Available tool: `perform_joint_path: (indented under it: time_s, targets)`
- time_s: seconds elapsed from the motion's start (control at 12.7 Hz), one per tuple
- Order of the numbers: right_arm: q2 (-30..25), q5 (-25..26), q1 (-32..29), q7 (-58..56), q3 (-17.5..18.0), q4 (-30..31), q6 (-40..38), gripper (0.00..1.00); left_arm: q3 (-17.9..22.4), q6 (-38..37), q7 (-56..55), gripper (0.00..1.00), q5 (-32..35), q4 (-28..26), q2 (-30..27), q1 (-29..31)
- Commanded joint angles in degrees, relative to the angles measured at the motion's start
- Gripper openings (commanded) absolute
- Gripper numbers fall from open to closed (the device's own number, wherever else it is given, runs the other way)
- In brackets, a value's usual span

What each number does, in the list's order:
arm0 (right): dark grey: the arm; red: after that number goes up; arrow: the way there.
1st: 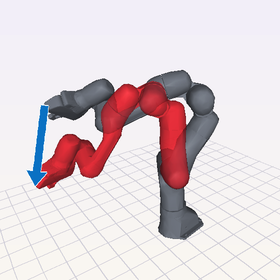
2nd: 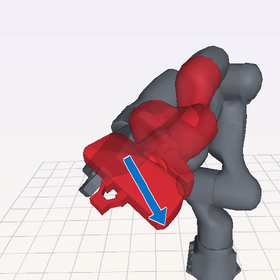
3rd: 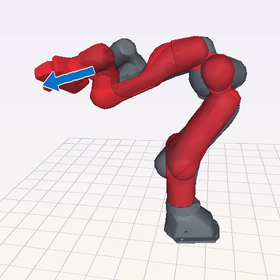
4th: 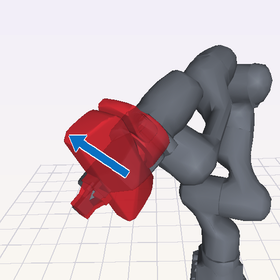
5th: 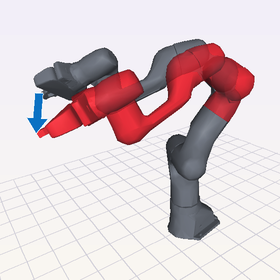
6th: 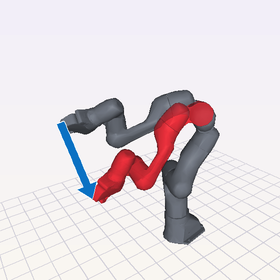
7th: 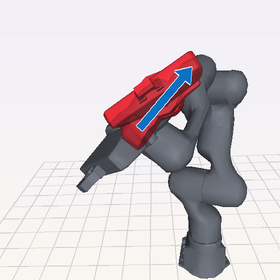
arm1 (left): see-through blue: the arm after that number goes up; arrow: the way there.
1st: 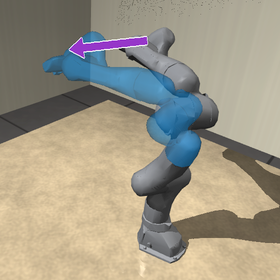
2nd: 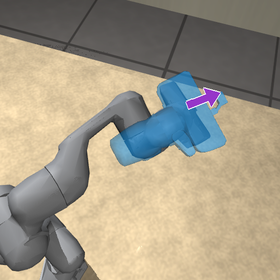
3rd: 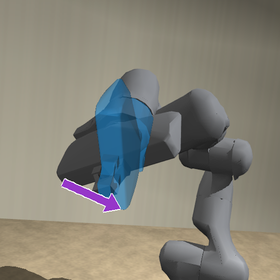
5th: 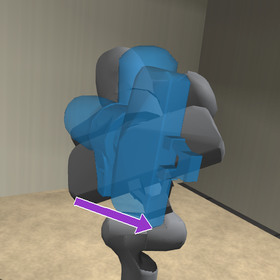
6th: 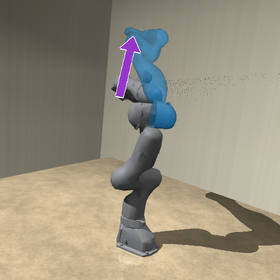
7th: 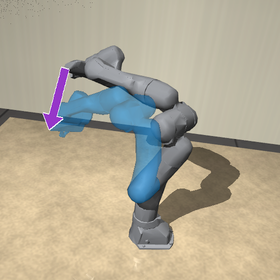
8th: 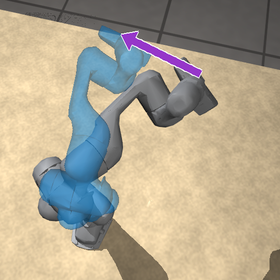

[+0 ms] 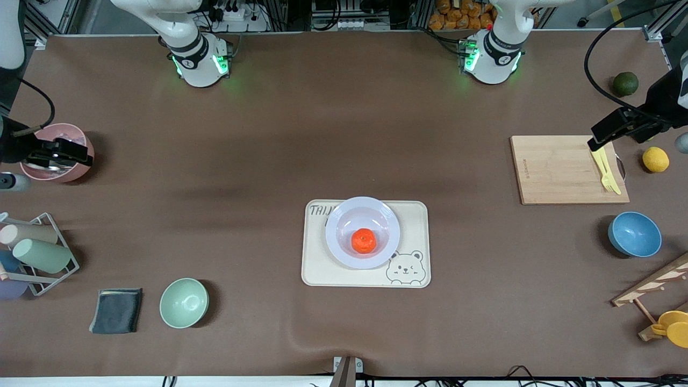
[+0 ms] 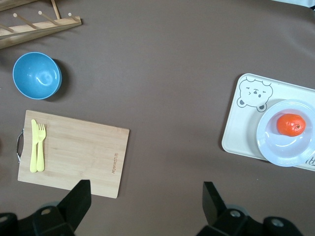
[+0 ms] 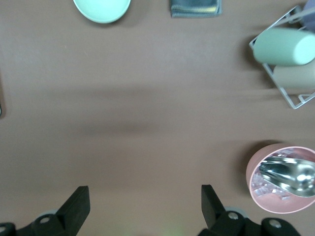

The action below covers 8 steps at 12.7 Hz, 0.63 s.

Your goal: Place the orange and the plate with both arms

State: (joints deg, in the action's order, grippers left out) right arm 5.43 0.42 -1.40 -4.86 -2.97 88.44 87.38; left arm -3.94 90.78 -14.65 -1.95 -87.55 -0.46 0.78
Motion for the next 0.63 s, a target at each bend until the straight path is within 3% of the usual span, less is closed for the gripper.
perform_joint_path:
  time_s: [0.0,0.55]
  targets:
    - [-2.96,3.87,0.79,2.32,0.86,-0.2,-0.46,1.0,0.25,-0.43,1.99,1.0,-1.74,-0.6,-1.12,0.19]
    - [-5.35,4.06,-0.88,-0.15,1.13,0.25,-0.63,1.0,0.52,-0.43,3.74,1.0,-1.74,-0.78,-1.39,0.54]
